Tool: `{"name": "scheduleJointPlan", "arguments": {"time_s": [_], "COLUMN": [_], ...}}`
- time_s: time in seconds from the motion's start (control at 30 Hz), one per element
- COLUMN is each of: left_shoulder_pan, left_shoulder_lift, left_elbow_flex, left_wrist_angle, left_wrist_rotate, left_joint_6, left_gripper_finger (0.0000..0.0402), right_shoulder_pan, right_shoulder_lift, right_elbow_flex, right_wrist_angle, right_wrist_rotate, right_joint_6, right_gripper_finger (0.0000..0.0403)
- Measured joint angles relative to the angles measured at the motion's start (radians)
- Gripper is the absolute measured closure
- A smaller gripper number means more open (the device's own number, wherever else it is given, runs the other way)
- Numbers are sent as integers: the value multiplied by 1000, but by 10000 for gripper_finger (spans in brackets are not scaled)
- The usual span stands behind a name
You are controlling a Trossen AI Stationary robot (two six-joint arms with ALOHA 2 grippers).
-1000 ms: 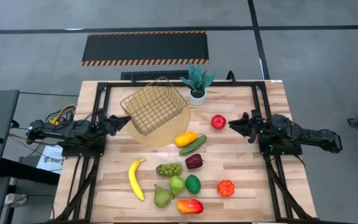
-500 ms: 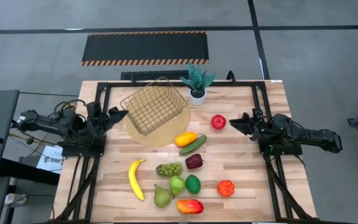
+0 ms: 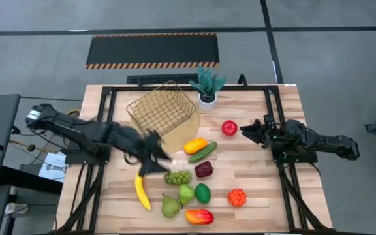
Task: Build produce basket
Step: Put the left pear into the wire basket
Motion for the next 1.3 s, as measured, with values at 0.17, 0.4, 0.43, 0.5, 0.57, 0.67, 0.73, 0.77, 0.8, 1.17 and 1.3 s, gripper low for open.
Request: {"name": "scheduleJointPlan", "arguments": {"time_s": [0.17, 0.4, 0.43, 0.5, 0.57, 0.67, 0.73, 0.77, 0.8, 1.17, 1.3], "left_shoulder_pan": [-107, -247, -261, -285, -302, -313, -313, -312, -312, -294, -314], "left_shoulder_lift": [174, 346, 367, 401, 435, 474, 499, 511, 525, 599, 577], "left_elbow_flex": [111, 131, 131, 131, 131, 131, 132, 132, 131, 131, 143], "left_wrist_angle": [-216, -235, -222, -196, -146, -73, -40, -45, -47, 49, 25], "left_wrist_rotate": [150, 233, 234, 230, 225, 224, 205, 195, 185, 300, 333], "left_joint_6": [-119, -274, -276, -278, -278, -282, -331, -359, -376, -523, -544], "left_gripper_finger": [93, 93, 93, 93, 93, 93, 93, 93, 93, 93, 93], "right_shoulder_pan": [0, 0, 0, 0, 0, -2, -2, -2, -2, -1, -1], "right_shoulder_lift": [0, 0, 0, 0, 1, 1, 1, 1, 1, 1, 1], "right_elbow_flex": [1, 3, 3, 3, 3, 3, 3, 3, 3, 3, 2], "right_wrist_angle": [-57, -86, -86, -87, -90, -91, -92, -93, -93, -95, -95], "right_wrist_rotate": [-3, -2, -2, -2, -2, -2, -2, -2, -1, -1, 0], "right_joint_6": [-1, -34, -53, -84, -102, -105, -108, -110, -116, -132, -132], "right_gripper_finger": [162, 162, 162, 162, 162, 162, 162, 162, 162, 162, 162]}}
